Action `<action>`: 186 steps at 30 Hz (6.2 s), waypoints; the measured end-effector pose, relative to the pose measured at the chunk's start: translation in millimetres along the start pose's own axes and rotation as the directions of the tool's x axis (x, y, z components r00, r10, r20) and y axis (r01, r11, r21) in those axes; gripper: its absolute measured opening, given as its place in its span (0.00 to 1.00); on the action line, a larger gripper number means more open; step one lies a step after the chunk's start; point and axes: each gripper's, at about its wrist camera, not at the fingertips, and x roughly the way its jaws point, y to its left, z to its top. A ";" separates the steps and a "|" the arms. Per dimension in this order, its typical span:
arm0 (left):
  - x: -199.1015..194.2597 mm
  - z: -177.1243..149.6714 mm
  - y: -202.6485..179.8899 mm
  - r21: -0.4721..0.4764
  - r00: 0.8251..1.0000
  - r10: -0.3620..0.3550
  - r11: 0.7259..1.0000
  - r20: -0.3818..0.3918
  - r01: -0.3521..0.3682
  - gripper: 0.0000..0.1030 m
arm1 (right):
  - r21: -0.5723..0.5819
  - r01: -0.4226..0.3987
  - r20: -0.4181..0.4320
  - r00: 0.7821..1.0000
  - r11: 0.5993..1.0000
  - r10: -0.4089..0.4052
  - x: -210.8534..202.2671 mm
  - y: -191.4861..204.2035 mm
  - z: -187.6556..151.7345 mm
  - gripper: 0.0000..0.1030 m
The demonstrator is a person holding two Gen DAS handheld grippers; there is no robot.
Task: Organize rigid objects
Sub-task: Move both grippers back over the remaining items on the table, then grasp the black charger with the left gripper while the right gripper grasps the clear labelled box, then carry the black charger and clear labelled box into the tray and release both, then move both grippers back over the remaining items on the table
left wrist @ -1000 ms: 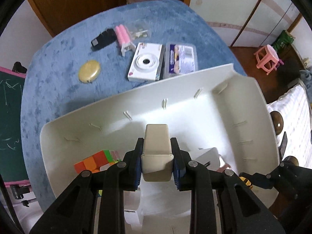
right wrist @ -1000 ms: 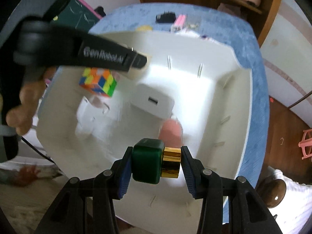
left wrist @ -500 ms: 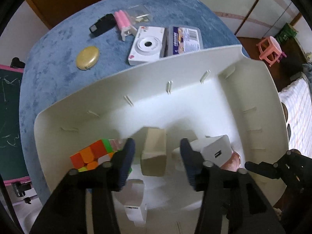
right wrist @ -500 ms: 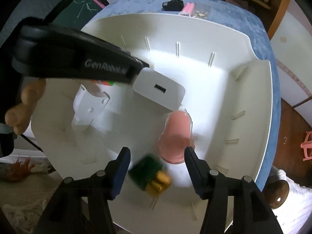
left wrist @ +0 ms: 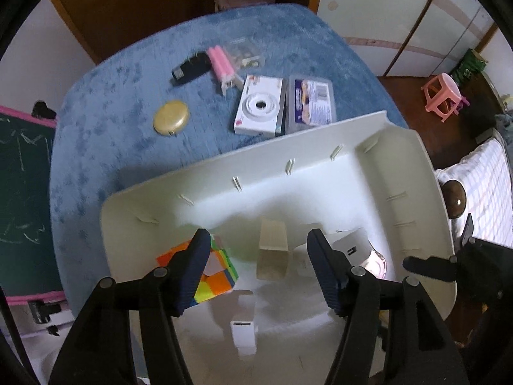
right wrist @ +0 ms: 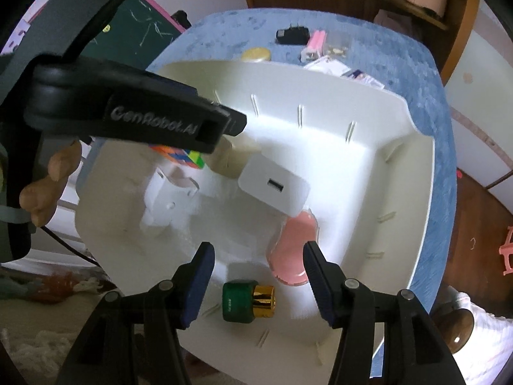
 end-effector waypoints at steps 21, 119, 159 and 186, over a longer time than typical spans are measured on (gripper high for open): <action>-79.6 93.8 52.4 0.129 0.961 0.130 0.978 0.245 -0.165 0.73 | 0.159 0.080 0.120 0.988 0.984 -0.100 -81.6 -47.6 113.1 0.68; -73.9 -20.9 -3.9 0.221 0.987 -0.140 0.968 0.083 0.119 0.25 | 0.205 0.094 0.128 0.984 0.974 -0.122 -78.8 -36.8 78.4 0.61; -11.8 -75.6 -45.0 0.295 0.979 -0.166 0.936 -0.116 0.193 0.64 | 0.297 0.046 -0.043 0.998 0.954 -0.034 -7.7 -50.2 73.6 0.67; -94.8 23.5 44.4 0.104 0.982 -0.062 0.994 0.178 0.044 0.82 | 0.322 -0.047 0.073 0.997 0.946 0.024 -47.5 -58.5 119.5 0.67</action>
